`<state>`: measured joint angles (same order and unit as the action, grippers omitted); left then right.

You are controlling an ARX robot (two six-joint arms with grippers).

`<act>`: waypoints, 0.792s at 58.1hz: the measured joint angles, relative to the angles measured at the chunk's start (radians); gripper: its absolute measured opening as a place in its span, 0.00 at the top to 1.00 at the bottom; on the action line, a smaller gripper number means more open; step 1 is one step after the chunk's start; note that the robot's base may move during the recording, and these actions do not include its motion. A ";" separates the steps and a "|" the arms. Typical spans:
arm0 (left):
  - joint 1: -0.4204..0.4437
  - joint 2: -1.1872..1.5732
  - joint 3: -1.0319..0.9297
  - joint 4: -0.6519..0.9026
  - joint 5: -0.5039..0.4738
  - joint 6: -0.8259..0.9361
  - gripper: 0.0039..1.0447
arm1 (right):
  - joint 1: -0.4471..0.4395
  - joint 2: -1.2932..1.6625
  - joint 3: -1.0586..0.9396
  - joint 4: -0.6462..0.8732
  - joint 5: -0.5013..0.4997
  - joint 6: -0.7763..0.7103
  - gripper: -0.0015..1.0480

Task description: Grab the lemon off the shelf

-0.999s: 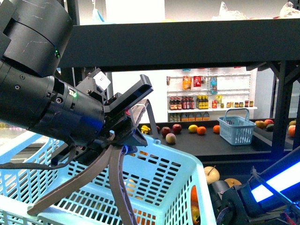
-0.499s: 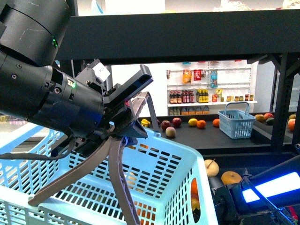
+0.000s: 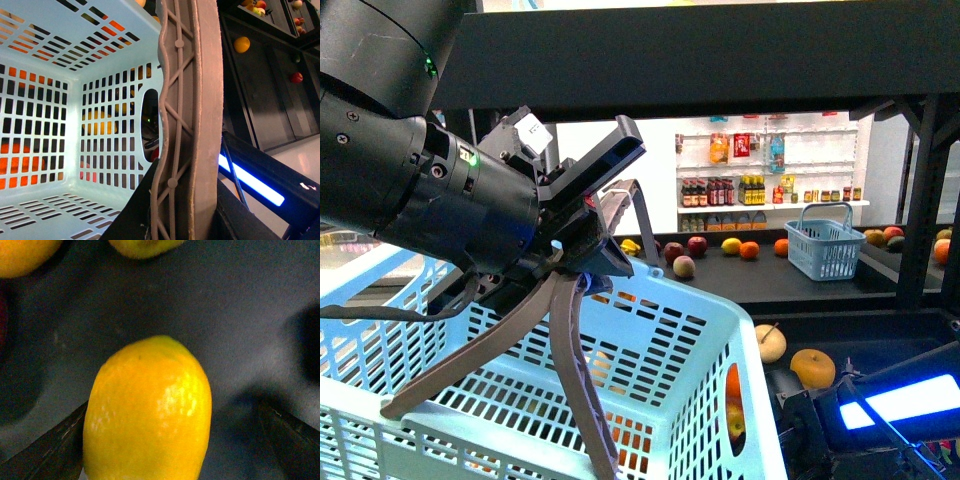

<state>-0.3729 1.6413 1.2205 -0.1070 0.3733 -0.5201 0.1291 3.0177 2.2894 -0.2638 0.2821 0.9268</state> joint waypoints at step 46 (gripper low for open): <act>0.000 0.000 0.000 0.000 0.000 0.000 0.83 | -0.029 -0.093 -0.206 0.108 -0.087 -0.071 0.52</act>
<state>-0.3729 1.6413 1.2205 -0.1070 0.3737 -0.5201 0.1005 2.9242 2.0834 -0.1558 0.1951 0.8555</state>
